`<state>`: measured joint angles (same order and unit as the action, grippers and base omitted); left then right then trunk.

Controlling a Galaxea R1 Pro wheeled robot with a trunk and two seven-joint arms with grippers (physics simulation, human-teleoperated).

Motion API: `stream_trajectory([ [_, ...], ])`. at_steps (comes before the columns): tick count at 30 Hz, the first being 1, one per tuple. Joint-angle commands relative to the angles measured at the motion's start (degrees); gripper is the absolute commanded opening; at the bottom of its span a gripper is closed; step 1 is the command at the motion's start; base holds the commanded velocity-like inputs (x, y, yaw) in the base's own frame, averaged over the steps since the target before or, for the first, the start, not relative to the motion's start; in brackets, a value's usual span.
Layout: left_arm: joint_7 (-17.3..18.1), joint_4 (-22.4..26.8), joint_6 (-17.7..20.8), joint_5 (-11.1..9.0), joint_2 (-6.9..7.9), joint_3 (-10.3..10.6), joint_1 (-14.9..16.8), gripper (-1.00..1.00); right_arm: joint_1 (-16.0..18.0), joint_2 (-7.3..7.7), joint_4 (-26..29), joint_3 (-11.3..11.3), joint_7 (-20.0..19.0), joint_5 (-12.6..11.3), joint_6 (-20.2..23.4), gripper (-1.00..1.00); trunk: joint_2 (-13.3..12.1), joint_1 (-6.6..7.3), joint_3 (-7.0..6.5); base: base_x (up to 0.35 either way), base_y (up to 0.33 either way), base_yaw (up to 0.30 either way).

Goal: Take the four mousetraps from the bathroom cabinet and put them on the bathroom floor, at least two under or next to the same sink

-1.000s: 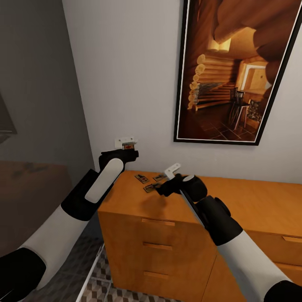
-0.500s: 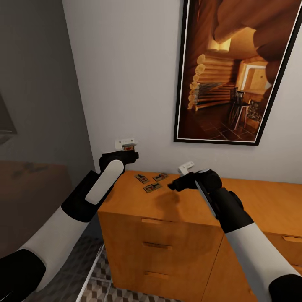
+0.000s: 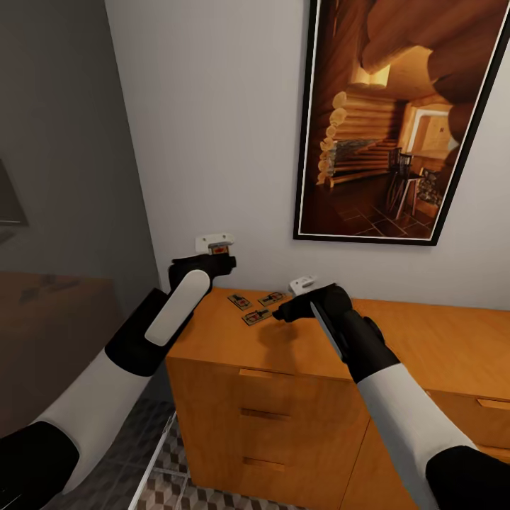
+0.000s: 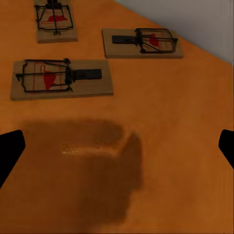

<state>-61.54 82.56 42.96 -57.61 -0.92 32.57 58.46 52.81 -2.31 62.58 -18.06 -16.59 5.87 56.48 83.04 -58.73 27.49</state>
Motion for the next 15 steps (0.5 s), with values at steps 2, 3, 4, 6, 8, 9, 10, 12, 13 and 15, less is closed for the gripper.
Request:
stream_trajectory([
  [2,-0.6,0.11,0.35,-0.31,-0.28,0.08,0.07,-1.0,0.25,-1.13,-0.7,-0.03,-0.41,0.79,0.15,1.0,0.04,0.0,0.07,0.0,0.0,0.0],
  [3,-0.6,0.12,0.36,-0.31,-0.43,0.06,0.07,-1.0,0.5,-1.51,-0.97,-0.05,-0.41,0.77,0.14,1.0,0.04,0.0,0.07,0.0,0.0,0.0],
  [4,-0.6,0.13,0.36,-0.31,-0.55,0.05,0.08,-1.0,0.75,-1.84,-1.31,-0.08,-0.43,0.75,0.13,1.0,0.04,0.0,0.07,0.0,0.0,0.0],
  [6,-0.6,0.14,0.36,-0.31,-0.66,0.0,0.08,-1.0,1.33,-2.4,-2.24,-0.11,-0.45,0.66,0.12,1.0,0.04,0.0,0.07,0.0,0.0,0.0],
  [8,-0.6,0.14,0.37,-0.31,-0.71,-0.03,0.08,-1.0,2.09,-2.89,-3.55,-0.13,-0.51,0.54,0.07,1.0,0.04,0.0,0.07,0.0,0.0,0.0],
  [9,-0.6,0.14,0.37,-0.31,-0.72,-0.04,0.08,-1.0,2.61,-3.16,-4.47,-0.13,-0.52,0.51,0.06,1.0,0.04,0.0,0.07,0.0,0.0,0.0],
  [10,-0.6,0.14,0.37,-0.31,-0.73,-0.04,0.08,-1.0,2.9,-3.29,-5.0,-0.13,-0.53,0.5,0.05,1.0,0.04,0.0,0.07,0.0,0.0,0.0],
  [12,-0.6,0.14,0.37,-0.32,-0.74,-0.05,0.08,-1.0,4.41,-3.9,-7.34,-0.13,-0.54,0.47,-0.01,1.0,0.04,0.0,0.07,0.0,0.0,0.0],
  [13,-0.6,0.14,0.37,-0.33,-0.74,-0.05,0.08,-1.0,5.25,-4.13,-8.55,-0.13,-0.53,0.47,-0.03,1.0,0.04,0.0,0.07,0.0,0.0,0.0],
  [15,-0.6,0.14,0.37,-0.37,-0.8,-0.04,0.08,-1.0,6.87,-4.43,-10.99,-0.13,-0.49,0.43,-0.41,1.0,0.04,0.0,0.07,0.0,0.0,0.0],
])
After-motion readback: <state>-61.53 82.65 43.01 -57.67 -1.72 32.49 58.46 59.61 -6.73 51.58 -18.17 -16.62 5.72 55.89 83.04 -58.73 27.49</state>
